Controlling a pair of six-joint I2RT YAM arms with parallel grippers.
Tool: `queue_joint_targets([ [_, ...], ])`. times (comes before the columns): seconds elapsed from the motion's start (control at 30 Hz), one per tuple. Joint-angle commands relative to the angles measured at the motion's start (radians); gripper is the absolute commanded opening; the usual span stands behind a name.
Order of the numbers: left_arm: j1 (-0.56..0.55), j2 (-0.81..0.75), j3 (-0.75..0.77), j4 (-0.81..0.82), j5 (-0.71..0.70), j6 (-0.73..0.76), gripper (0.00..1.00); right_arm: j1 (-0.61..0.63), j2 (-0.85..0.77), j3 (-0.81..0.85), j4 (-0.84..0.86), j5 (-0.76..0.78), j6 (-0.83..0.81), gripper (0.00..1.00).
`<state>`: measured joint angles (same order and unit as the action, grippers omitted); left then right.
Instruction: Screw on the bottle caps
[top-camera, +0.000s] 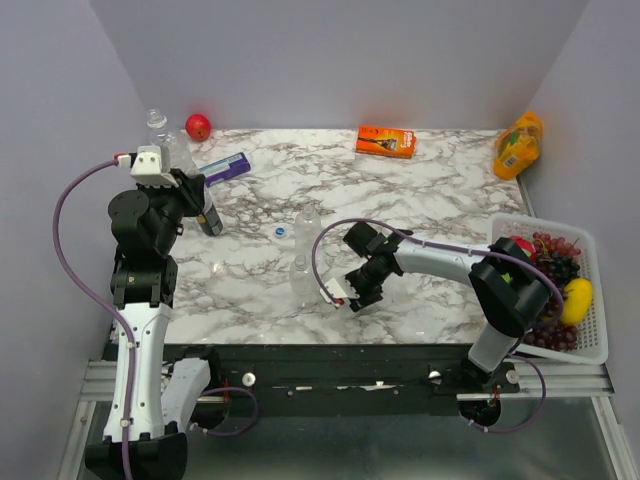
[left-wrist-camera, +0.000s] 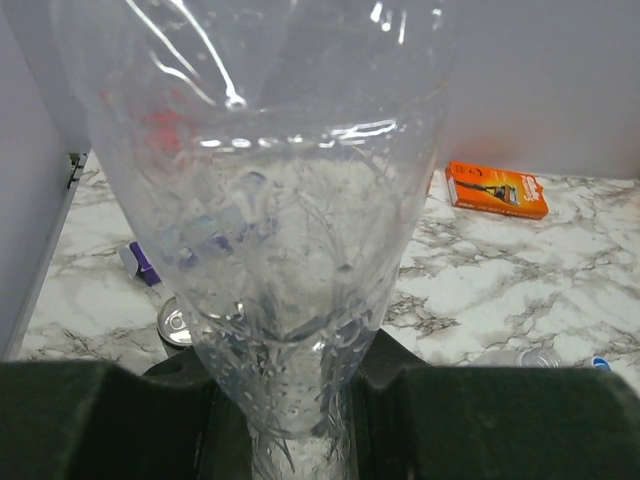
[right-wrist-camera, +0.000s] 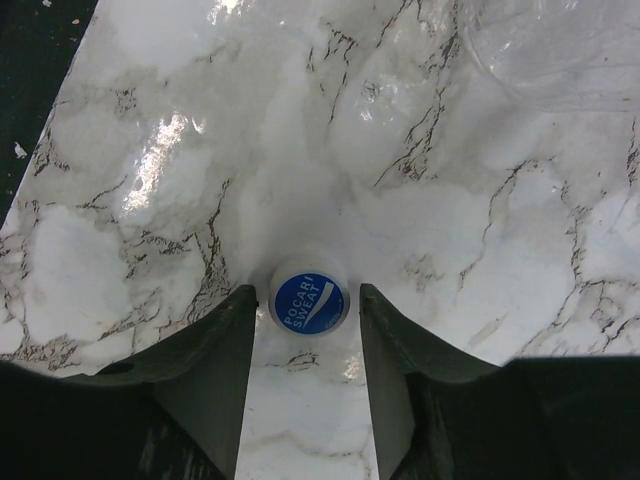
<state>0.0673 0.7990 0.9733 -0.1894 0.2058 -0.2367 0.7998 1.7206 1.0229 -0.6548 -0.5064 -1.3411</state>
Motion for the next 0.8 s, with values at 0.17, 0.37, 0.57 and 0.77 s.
queue_joint_targets([
  [0.17,0.012,-0.006,-0.028,0.028,0.052,-0.013,0.04,0.016,0.007,0.000,0.032,0.020,0.006,0.50],
  [0.37,0.012,0.000,-0.073,0.080,0.197,0.029,0.05,0.019,-0.018,-0.004,0.027,0.040,0.031,0.33],
  [0.57,-0.098,-0.044,-0.163,0.265,0.512,0.152,0.07,-0.025,-0.272,0.018,-0.136,0.040,0.213,0.25],
  [0.77,-0.427,-0.012,-0.128,0.252,0.564,0.286,0.06,-0.093,-0.501,0.349,-0.382,-0.024,0.501,0.25],
])
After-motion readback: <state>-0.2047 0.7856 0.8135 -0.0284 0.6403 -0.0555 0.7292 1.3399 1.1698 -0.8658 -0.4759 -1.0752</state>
